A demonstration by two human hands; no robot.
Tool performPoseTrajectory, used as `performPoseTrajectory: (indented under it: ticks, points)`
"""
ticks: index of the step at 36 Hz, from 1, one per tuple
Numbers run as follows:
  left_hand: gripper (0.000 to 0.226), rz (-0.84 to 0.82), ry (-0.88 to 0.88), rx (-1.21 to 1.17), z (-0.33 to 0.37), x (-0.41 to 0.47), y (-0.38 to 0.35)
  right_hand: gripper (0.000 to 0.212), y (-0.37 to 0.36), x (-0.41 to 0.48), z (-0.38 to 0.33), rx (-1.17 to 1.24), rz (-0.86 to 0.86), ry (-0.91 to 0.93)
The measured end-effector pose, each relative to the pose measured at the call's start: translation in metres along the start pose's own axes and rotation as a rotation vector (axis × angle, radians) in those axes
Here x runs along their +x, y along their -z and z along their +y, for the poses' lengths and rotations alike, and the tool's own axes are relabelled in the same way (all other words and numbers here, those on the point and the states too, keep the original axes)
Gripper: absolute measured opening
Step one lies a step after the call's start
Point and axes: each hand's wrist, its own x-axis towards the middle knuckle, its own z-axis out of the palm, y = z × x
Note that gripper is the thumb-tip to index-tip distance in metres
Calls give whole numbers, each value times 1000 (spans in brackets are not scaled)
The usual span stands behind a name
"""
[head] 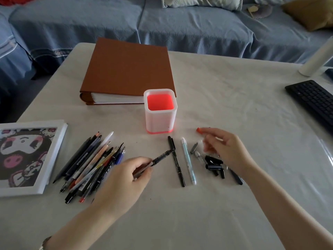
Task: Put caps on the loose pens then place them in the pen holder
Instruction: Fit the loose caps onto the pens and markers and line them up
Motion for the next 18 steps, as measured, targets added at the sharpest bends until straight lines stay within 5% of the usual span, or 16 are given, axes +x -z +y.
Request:
performPoseTrajectory:
  ticks: [4, 8, 18]
  points:
    - [29, -31, -33, -24, 3, 0, -1, 21, -8, -27, -14, -62, -133, 101]
    - [14, -64, -82, -21, 5, -2, -2, 19, -11, -38, -20, -64, -144, 132]
    - [25, -80, -234, 144, 8, -4, -3, 28, -15, -47, -17, -257, -164, 211]
